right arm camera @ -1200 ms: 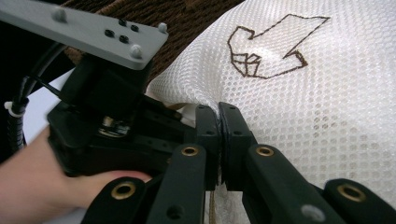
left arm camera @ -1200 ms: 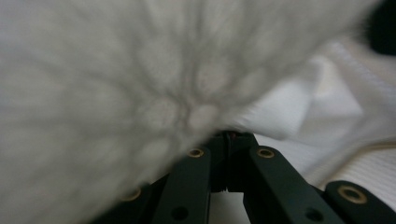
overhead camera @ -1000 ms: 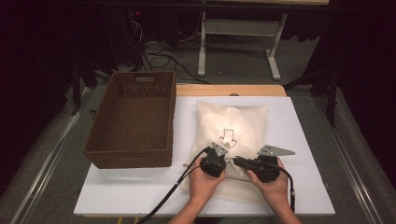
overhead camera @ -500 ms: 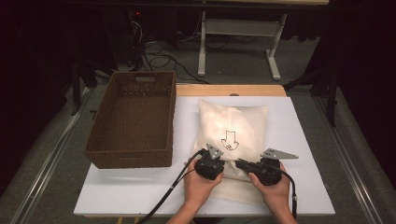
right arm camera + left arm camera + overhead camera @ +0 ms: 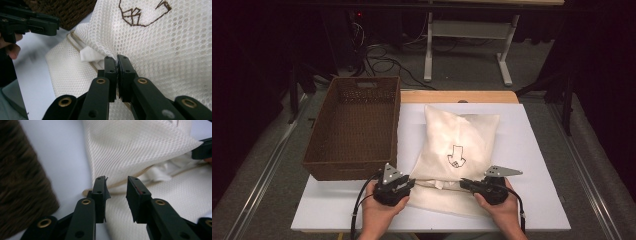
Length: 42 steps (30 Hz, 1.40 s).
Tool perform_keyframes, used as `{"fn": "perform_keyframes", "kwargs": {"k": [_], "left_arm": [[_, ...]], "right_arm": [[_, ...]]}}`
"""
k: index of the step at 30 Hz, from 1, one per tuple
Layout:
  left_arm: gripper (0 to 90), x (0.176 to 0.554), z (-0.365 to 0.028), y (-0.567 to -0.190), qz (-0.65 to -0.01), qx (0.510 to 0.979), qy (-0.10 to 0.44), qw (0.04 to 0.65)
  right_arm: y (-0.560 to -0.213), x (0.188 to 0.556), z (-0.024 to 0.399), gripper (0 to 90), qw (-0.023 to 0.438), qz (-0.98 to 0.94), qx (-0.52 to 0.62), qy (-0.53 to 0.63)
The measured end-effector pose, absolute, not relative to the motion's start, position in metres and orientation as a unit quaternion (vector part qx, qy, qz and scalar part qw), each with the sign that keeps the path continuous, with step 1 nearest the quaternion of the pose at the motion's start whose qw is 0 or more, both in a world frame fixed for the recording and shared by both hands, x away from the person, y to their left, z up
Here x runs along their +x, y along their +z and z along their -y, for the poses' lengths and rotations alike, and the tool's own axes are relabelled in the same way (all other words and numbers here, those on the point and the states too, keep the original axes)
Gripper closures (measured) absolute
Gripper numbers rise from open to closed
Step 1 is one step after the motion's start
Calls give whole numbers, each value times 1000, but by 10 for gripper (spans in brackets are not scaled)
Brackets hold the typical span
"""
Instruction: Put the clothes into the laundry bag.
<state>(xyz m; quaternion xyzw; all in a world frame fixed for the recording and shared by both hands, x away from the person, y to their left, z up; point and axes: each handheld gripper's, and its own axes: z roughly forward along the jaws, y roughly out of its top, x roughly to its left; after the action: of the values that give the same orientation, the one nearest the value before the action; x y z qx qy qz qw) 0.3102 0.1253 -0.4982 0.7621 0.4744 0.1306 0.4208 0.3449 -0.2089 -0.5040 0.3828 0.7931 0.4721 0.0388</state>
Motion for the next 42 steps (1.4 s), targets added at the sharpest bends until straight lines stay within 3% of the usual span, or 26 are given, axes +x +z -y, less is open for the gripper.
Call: {"fn": "perform_keyframes", "kwargs": {"k": [7,12,17,28,35,39,42], "left_arm": [[641,311,-136,-504,-480,758,108,428],[728,311,-97,-503,-434,788,83,429],[829,320,-69,-507,-431,789,68,431],[900,346,-21,-515,-445,800,64,397],[900,362,10,-518,-448,796,118,389],[900,369,11,-521,-466,782,194,366],[900,373,8,-520,-489,768,183,371]], "right_arm": [[-510,346,206,877,41,-809,366,457],[-508,347,210,880,33,-796,374,475],[-505,345,209,882,45,-793,376,478],[-496,344,209,883,45,-782,376,495],[-491,342,206,883,50,-782,376,495],[-490,341,206,886,54,-784,377,490],[-491,341,206,885,55,-783,382,487]]}}
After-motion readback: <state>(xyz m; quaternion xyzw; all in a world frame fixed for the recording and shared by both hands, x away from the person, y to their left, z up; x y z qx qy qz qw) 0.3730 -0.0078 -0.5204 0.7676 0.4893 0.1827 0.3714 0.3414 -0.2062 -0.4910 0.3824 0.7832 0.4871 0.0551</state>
